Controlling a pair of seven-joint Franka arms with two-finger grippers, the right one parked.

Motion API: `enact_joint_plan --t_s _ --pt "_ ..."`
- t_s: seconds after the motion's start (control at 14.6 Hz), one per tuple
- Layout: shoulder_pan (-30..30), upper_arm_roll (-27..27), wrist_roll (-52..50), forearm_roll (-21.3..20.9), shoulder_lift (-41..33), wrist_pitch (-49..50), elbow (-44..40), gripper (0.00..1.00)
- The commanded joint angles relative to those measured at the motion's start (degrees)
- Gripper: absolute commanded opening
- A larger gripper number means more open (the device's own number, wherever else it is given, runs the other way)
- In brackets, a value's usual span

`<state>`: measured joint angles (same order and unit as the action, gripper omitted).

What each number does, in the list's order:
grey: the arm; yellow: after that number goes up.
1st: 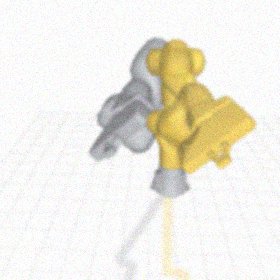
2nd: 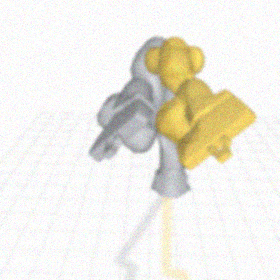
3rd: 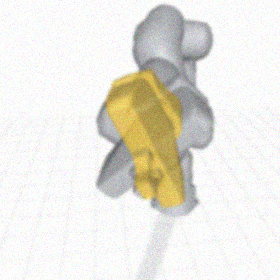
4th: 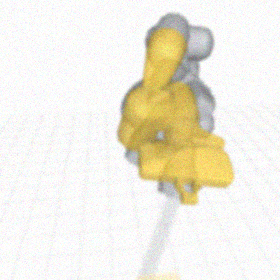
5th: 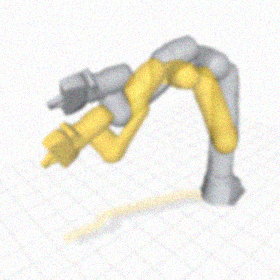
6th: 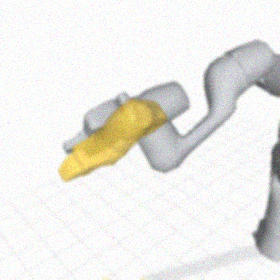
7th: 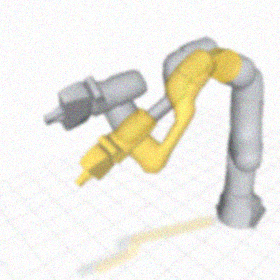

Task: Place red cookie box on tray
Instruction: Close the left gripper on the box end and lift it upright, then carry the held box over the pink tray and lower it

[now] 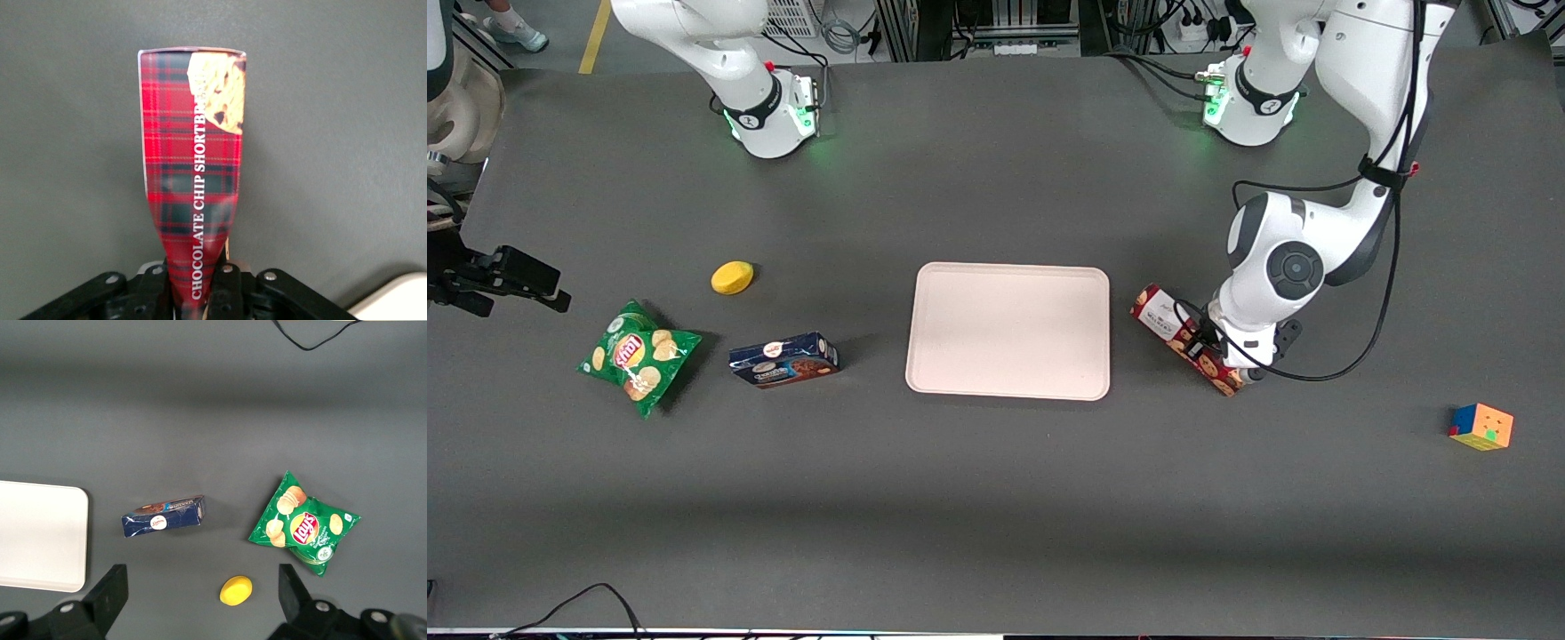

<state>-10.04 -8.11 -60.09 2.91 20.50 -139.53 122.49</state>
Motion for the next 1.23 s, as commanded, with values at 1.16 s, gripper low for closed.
enact_joint_plan --t_s 1.16 --pt "-7.0 -6.0 33.8 -1.0 -5.3 24.3 -20.8 0.09"
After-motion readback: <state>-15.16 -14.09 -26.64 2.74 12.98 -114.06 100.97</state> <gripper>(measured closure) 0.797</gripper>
